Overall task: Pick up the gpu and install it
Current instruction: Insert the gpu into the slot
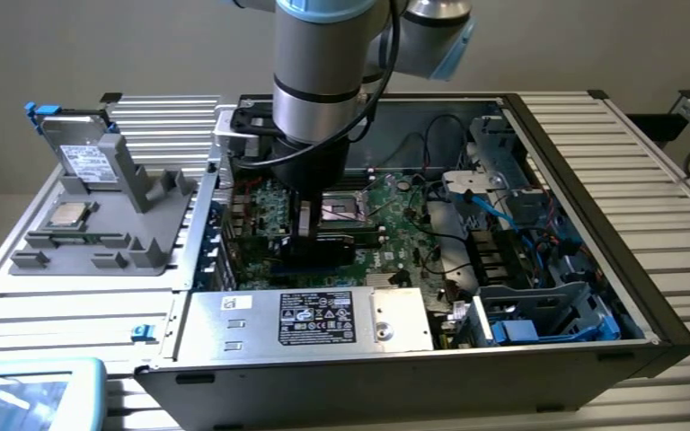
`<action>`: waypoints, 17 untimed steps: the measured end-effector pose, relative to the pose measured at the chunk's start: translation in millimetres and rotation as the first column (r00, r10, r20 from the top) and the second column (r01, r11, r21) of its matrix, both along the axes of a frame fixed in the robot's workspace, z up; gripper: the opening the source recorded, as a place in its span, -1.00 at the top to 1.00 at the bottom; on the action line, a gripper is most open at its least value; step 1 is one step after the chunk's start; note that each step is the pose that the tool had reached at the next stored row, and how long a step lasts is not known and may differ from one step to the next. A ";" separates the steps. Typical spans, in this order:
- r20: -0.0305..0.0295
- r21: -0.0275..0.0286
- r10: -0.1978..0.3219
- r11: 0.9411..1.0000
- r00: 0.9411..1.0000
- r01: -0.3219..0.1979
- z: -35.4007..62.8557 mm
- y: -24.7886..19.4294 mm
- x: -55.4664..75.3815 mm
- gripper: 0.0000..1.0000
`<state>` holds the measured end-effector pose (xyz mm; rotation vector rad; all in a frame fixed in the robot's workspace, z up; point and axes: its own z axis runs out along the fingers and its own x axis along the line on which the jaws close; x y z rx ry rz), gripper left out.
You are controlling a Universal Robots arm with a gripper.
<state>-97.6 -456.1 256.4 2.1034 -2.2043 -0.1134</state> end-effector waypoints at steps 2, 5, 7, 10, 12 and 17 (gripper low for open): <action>0.000 0.000 0.000 1.000 1.000 0.000 -0.2 -0.2 -0.3 0.45; 0.000 0.000 0.000 1.000 1.000 0.000 -1.9 -0.8 -0.9 0.45; 0.000 0.000 0.000 1.000 1.000 0.000 -2.1 -0.8 -0.9 0.45; 0.000 0.000 0.000 1.000 1.000 0.000 -2.4 -0.7 -0.9 0.45; 0.000 0.000 0.000 1.000 1.000 0.000 -2.4 -0.7 -0.9 0.45; 0.000 0.000 0.000 1.000 1.000 0.000 -3.9 -0.9 -1.9 0.45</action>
